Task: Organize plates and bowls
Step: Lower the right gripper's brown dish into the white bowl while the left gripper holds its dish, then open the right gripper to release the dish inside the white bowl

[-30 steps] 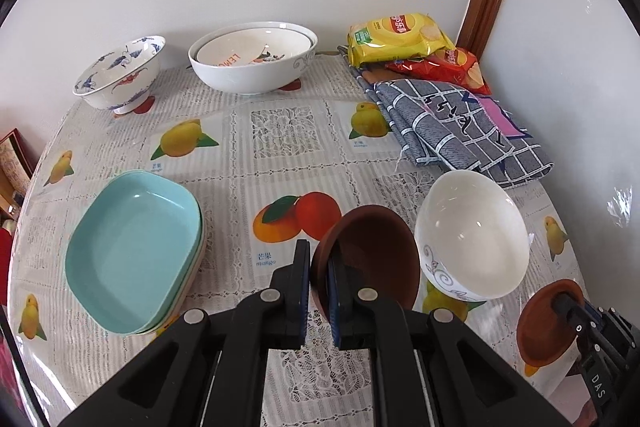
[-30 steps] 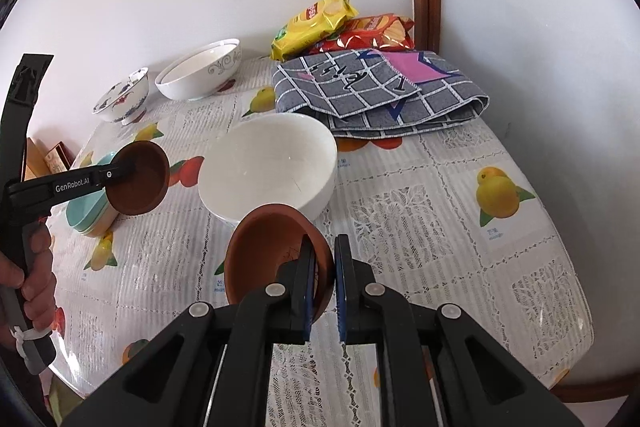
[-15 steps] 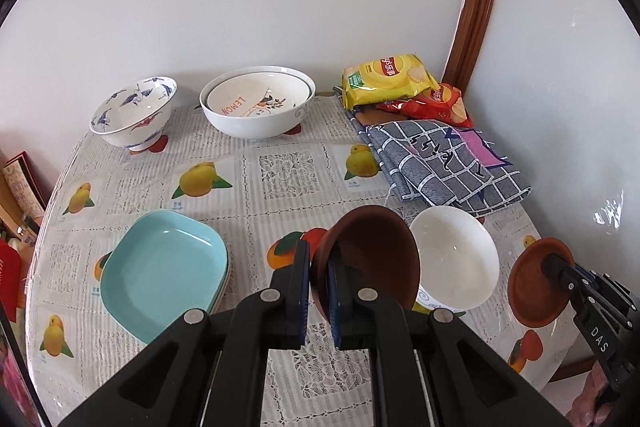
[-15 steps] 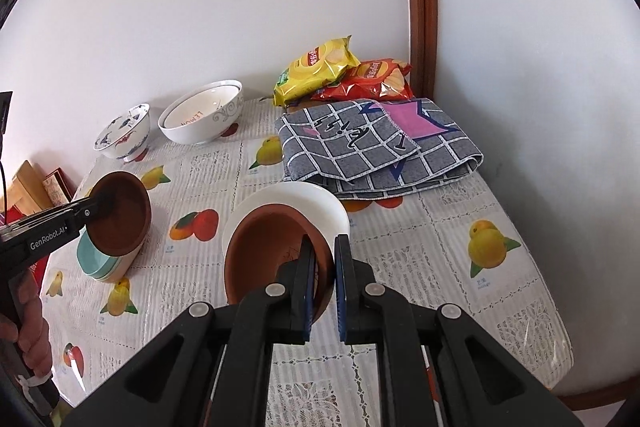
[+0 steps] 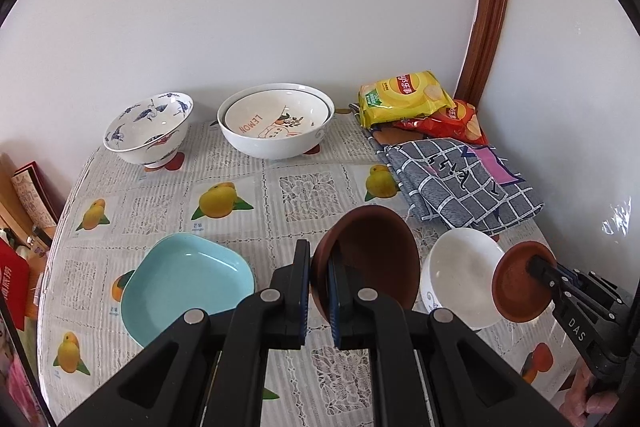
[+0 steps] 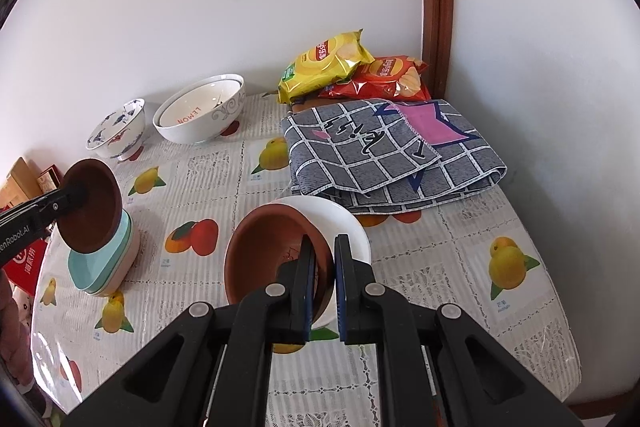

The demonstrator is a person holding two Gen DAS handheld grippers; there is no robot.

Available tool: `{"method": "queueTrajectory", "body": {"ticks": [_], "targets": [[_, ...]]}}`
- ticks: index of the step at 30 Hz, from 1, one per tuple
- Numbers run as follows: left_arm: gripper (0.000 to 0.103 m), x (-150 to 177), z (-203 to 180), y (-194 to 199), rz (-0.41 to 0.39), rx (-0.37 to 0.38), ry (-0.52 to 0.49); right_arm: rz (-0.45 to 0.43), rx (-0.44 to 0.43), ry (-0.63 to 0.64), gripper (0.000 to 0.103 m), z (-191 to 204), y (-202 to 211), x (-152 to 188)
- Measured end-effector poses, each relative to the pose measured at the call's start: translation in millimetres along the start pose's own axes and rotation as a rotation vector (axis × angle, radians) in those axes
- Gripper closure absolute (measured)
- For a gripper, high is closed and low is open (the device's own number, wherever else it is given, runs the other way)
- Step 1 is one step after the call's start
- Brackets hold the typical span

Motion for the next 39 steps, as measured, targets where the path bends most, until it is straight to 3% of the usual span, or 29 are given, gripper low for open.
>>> {"method": "queueTrajectory", "body": {"ticks": [16, 28, 39], "targets": [[0.095, 2, 20, -40, 0.053, -0.012, 0.056, 0.126, 0.028, 0.035, 0.094, 6, -70, 16], [0.095, 4, 16, -55, 0.074, 0.007, 0.059, 0.161, 0.045, 0.052, 0.094, 7, -88, 19], [0.095, 5, 14, -62, 0.085, 0.010, 0.054, 0.177, 0.133, 0.129, 0.089, 13, -102, 21]]}}
Point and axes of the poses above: each gripper's, at about its wrist camera, not at the fingertips, and y roughly against the way its jaws point, z to its left, x to its underside, the point moved 4 cm from there along -y, roughly the way its jaws point, and after that the axes turned 6 degrees about -x, right-handed, at the moved point
